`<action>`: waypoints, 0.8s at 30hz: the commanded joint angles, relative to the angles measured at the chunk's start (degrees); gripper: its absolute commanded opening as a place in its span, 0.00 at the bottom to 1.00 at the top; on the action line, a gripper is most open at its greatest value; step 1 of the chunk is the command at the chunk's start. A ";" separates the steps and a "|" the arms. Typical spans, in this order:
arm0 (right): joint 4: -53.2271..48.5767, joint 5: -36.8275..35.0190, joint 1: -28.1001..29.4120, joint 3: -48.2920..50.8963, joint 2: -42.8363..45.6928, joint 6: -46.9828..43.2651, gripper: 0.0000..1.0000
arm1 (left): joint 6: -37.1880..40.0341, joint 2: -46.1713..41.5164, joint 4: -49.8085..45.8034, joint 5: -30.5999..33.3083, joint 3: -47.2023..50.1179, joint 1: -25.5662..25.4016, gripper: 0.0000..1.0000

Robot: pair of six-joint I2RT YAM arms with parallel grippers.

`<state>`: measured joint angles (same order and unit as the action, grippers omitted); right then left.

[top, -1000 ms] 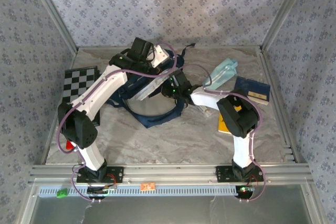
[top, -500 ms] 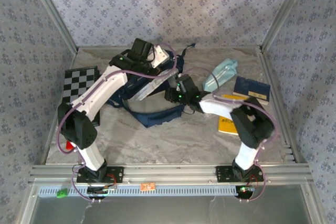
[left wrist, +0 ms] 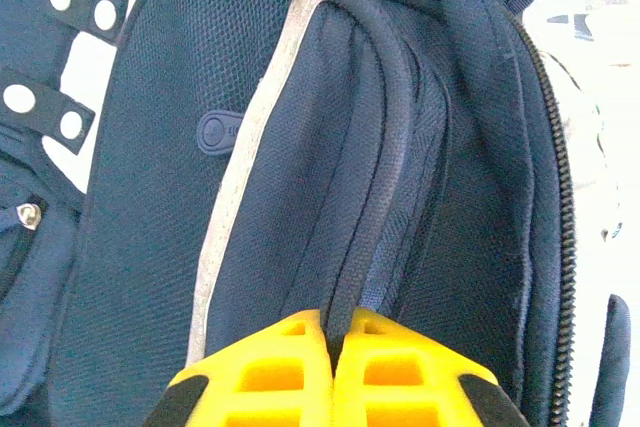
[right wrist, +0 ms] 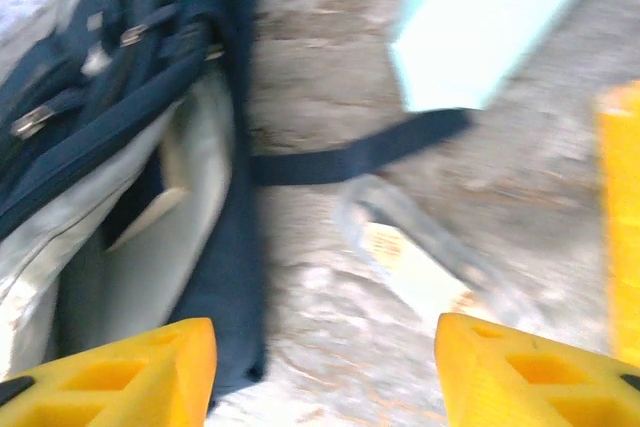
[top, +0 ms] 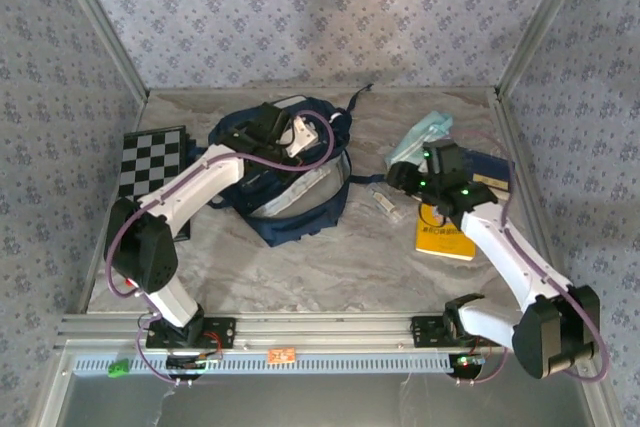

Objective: Pack books, pencil case, and school supplies into a backpack

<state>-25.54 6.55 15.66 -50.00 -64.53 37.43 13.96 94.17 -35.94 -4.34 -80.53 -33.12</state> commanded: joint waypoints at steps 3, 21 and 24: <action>-12.99 5.29 -10.89 1.46 2.17 -3.68 0.67 | -9.17 -5.63 0.23 -6.26 0.06 -0.77 0.28; -4.85 2.77 -38.24 7.91 -5.32 -3.55 0.81 | -60.29 4.42 31.59 -5.57 5.65 -25.58 0.49; -3.56 3.53 -38.96 8.27 -8.56 -2.99 0.81 | -62.13 6.97 31.68 -3.46 5.03 -27.43 0.49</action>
<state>-31.16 10.72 -22.79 -42.44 -71.20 34.85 -42.65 100.01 -8.27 -9.98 -74.87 -59.40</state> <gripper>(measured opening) 0.813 0.492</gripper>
